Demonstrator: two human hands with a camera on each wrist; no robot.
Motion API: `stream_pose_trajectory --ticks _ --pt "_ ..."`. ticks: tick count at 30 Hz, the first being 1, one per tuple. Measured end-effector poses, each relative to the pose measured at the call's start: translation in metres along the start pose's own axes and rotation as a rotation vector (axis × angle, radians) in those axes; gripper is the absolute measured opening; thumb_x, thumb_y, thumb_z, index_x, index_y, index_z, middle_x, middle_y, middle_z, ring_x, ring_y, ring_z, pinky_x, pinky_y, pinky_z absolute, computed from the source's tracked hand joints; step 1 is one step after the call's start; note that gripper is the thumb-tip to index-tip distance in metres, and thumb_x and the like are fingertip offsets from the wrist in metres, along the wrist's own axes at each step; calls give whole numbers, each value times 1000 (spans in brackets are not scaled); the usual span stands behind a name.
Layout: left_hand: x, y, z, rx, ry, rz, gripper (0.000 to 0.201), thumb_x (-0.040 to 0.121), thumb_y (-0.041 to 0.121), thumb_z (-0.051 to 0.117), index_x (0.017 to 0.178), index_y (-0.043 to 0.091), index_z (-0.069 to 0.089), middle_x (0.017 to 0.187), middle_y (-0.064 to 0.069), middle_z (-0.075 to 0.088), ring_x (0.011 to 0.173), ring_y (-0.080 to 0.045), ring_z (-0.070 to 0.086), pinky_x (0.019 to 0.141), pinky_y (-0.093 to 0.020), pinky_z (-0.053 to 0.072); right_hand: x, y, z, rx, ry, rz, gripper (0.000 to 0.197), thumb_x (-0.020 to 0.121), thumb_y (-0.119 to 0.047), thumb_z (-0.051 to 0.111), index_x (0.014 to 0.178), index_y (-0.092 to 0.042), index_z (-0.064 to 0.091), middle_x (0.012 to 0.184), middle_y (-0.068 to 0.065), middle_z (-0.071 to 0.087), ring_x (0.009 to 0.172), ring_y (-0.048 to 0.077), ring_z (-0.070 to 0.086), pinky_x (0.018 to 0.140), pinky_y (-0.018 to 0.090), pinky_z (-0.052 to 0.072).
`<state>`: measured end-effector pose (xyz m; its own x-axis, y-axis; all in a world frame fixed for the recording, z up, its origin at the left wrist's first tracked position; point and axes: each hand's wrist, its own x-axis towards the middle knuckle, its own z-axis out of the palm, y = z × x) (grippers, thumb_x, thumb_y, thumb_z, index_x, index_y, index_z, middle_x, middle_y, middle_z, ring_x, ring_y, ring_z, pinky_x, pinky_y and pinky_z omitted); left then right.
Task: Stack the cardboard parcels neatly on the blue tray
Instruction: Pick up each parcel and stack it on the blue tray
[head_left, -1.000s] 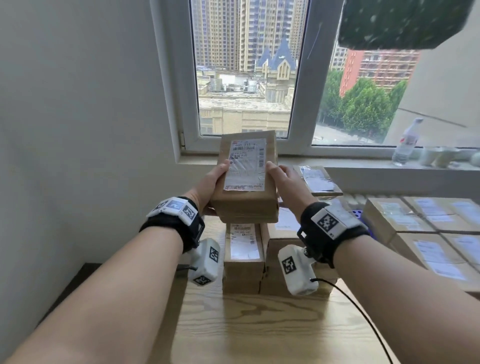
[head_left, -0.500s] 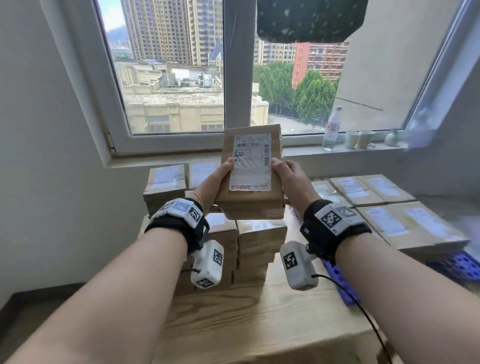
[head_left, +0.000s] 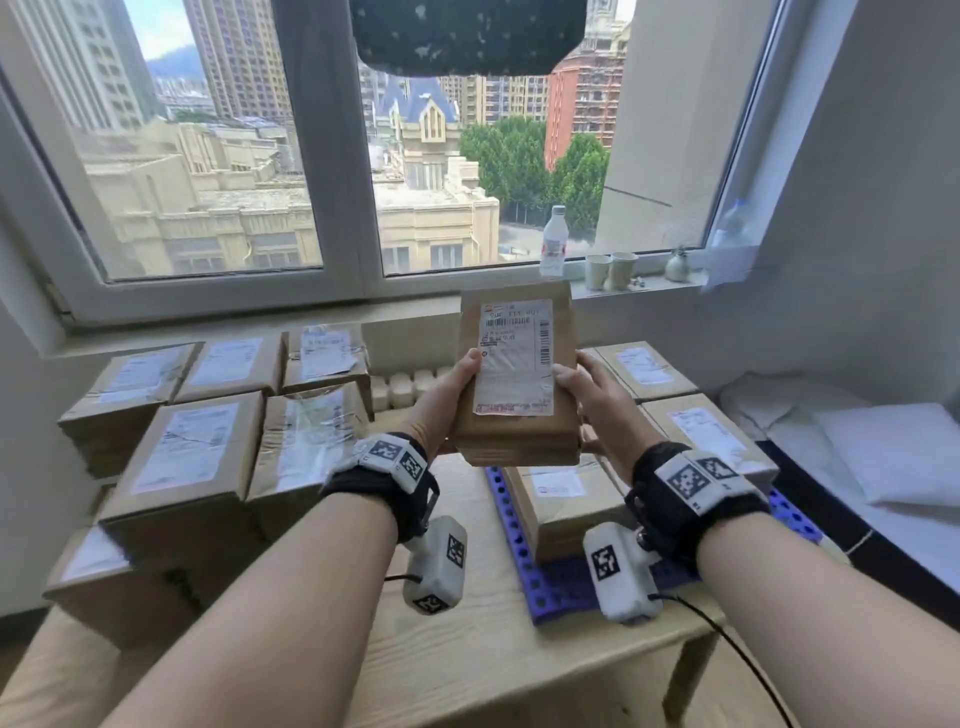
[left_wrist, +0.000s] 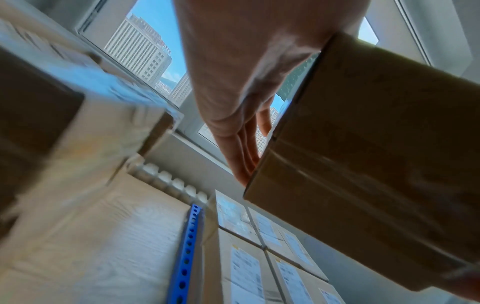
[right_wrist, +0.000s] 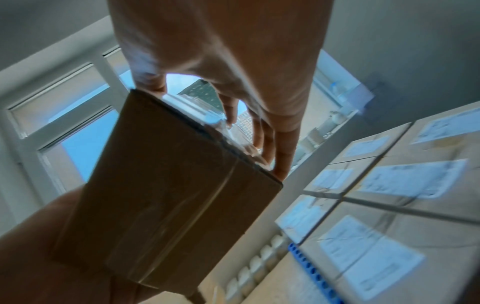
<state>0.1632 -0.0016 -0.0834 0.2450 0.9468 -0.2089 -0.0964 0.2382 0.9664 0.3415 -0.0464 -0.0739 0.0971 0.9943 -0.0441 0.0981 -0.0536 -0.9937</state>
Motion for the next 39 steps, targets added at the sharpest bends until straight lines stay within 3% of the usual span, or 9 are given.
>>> stream_pose_trajectory --ticks 3,7,9,16,21,25,30,34,39 --pt "13 -9 39 -20 29 -2 36 101 44 42 99 14 62 84 -8 70 55 -13 69 49 -21 55 5 12 -41 -6 -38 16 37 97 -35 56 133 -32 51 112 -1 68 77 4 68 57 21 52" --pt "35 -21 68 34 115 34 57 94 55 50 121 6 61 110 -18 71 97 -36 70 86 -44 57 13 28 -67 -38 -36 117 69 75 -61 60 138 -36 47 123 2 66 102 19 66 79 45 59" --pt "47 -24 77 40 123 33 60 92 59 51 120 8 62 112 -19 71 103 -38 68 92 -50 55 20 30 -75 -24 -24 116 58 81 -56 59 134 -35 51 120 3 68 103 22 66 86 49 58" --pt "101 -27 80 103 137 3 54 93 51 55 128 10 54 109 -10 70 75 -17 68 50 -23 52 74 33 -85 -9 -20 122 38 98 -40 52 133 -27 52 117 6 66 92 17 64 84 44 57" --pt "152 -25 69 104 157 -19 54 91 45 61 131 9 53 116 -13 68 79 -19 67 53 -24 52 131 39 -81 -47 -37 162 31 98 -44 51 124 -29 57 113 0 65 96 19 63 92 48 55" --pt "195 -20 53 94 194 -48 61 87 45 66 134 9 51 116 -11 68 81 -17 68 49 -22 52 184 44 -71 -69 -57 148 24 101 -38 49 118 -26 60 109 1 66 91 14 63 78 35 55" --pt "235 -27 36 182 250 -143 95 57 66 68 134 12 51 115 -8 67 93 -22 69 66 -31 55 237 66 -60 -138 -80 199 30 100 -45 47 121 -27 59 115 -2 63 104 16 60 99 42 51" --pt "257 -41 29 203 264 -231 83 72 63 70 134 13 49 120 -9 63 97 -22 66 84 -39 56 265 87 -57 -215 -107 245 31 99 -51 43 118 -30 56 121 3 60 112 22 57 105 47 44" --pt "271 -58 27 165 278 -308 80 69 62 72 130 14 53 117 -10 65 89 -21 66 67 -31 53 280 104 -55 -265 -159 283 44 101 -48 42 131 -20 57 127 5 59 115 22 55 97 34 43"
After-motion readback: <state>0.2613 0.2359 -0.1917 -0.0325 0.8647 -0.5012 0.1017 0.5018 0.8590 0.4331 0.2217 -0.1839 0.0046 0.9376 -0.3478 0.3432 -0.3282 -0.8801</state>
